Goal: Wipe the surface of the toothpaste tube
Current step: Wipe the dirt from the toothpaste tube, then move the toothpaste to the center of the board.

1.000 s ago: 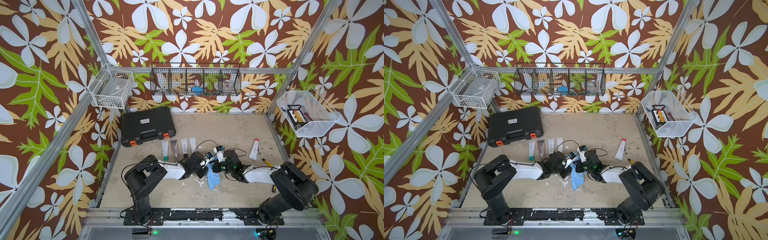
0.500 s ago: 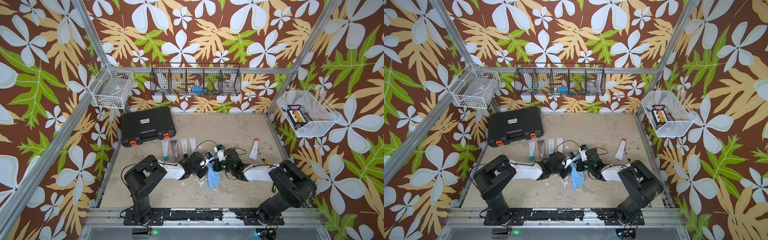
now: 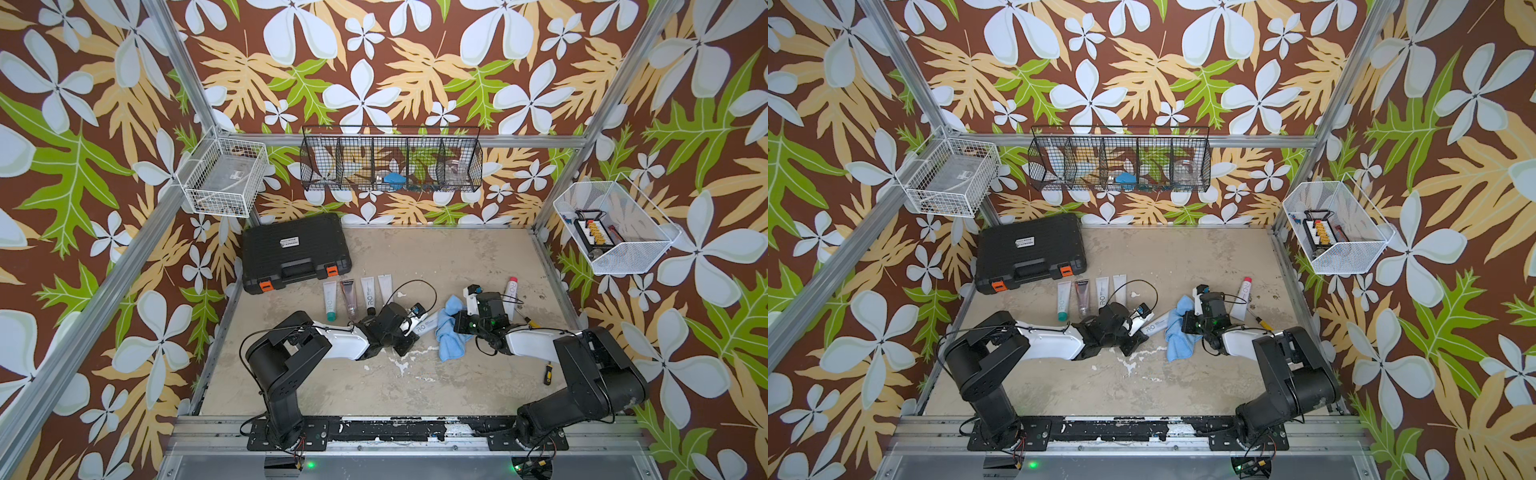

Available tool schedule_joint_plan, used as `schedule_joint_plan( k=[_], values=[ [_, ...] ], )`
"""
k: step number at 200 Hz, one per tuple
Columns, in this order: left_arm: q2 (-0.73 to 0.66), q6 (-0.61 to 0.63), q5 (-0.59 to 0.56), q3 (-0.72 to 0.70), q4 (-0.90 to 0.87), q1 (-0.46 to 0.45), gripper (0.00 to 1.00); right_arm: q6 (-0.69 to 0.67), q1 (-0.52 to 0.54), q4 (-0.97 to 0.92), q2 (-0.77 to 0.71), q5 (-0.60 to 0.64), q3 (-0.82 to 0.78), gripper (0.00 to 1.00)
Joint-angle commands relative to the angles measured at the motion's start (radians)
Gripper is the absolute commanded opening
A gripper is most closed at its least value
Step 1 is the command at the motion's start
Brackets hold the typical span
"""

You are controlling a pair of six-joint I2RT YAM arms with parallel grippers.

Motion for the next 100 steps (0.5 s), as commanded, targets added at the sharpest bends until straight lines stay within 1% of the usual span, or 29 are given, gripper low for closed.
schedule_joint_plan(
  k=[1, 20, 44, 74, 85, 100],
  values=[
    [0.009, -0.053, -0.014, 0.014, 0.038, 0.006, 0.14, -0.027, -0.003, -0.075, -0.051, -0.016, 0.023, 0.00],
    [0.036, -0.120, -0.057, 0.032, 0.035, 0.008, 0.13, -0.016, -0.004, -0.118, -0.138, -0.002, 0.040, 0.00],
    [0.047, -0.255, -0.129, 0.044, 0.036, 0.008, 0.13, -0.011, -0.014, -0.201, -0.249, 0.030, 0.079, 0.00],
    [0.048, -0.455, -0.270, 0.070, 0.008, -0.002, 0.13, -0.002, -0.050, -0.269, -0.381, 0.046, 0.116, 0.00],
    [0.057, -0.542, -0.348, 0.102, -0.044, -0.008, 0.13, 0.000, -0.060, -0.289, -0.420, 0.053, 0.130, 0.00],
    [0.074, -0.645, -0.410, 0.136, -0.101, -0.009, 0.12, -0.003, -0.068, -0.316, -0.462, 0.073, 0.150, 0.00]
  ],
)
